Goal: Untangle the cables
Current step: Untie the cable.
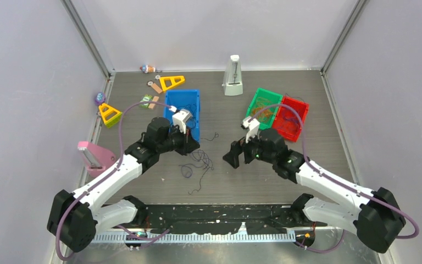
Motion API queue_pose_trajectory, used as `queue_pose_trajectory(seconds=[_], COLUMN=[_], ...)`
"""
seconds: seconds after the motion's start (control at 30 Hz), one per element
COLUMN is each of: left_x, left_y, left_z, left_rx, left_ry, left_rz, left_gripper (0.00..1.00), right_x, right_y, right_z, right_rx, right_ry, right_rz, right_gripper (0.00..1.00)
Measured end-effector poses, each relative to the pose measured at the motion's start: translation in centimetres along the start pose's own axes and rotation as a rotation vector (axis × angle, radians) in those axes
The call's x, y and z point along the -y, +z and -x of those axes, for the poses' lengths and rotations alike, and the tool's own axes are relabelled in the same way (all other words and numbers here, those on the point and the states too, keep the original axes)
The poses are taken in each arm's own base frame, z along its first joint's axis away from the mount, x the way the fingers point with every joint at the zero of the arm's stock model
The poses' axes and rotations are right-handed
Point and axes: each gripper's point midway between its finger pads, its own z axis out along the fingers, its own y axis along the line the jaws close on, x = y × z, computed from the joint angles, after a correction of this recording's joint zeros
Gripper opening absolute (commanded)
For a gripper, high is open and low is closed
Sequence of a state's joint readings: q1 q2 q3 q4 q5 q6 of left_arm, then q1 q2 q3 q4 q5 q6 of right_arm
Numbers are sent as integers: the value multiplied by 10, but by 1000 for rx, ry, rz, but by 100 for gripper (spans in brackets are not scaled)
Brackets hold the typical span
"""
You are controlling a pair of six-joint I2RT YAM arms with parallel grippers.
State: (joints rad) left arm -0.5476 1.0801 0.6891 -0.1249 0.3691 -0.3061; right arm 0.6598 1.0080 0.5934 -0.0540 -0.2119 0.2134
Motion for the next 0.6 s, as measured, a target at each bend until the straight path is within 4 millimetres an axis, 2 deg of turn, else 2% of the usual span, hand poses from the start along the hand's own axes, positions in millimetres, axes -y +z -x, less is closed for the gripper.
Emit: queue_pose_trajectory(seconds=[0.1,0.2,0.33,0.6], left_x=[1,3,5,11], left_y=[1,1,2,3], left_z=[0,-1,-3,-4], left_rx=[-2,-6,-14,-24], left_ry=[0,-1,-4,-8], left_rz=[-5,-11,-22,-44], left_gripper=[0,0,0,0], right_x=[-28,-49,-63,-81], right_y=[12,29,48,78], right_z=[-13,-24,-32,-28], right_rx=[5,-4,-12,-3], right_ry=[-35,-60,-87,-118], right_rz=[86,136,154,160], right_gripper=[97,89,80,76])
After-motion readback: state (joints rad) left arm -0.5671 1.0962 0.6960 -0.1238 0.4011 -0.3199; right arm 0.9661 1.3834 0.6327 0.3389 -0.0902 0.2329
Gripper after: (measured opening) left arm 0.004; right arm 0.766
